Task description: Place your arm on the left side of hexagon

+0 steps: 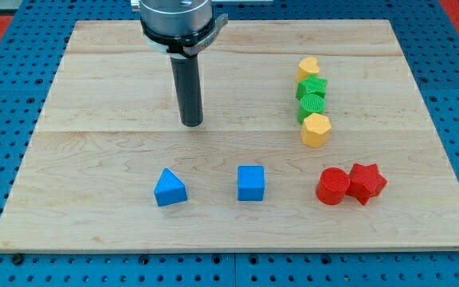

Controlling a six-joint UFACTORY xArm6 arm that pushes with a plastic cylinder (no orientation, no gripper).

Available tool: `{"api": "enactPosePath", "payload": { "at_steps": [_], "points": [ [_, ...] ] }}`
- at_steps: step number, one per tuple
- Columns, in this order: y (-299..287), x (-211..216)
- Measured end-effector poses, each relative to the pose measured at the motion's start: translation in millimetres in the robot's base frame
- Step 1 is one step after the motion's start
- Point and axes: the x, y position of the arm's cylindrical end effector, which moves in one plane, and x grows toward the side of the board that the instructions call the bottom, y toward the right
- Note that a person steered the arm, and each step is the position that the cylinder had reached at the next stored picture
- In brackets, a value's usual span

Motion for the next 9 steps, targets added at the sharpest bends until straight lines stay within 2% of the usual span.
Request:
{"api": "enactPosePath", "payload": {
  "at_steps": [3, 4, 7, 9],
  "points": [
    [11.5, -9.5],
    [44.7, -10.9],
    [52.8, 17.9],
    [109.3, 28.9]
  ]
}}
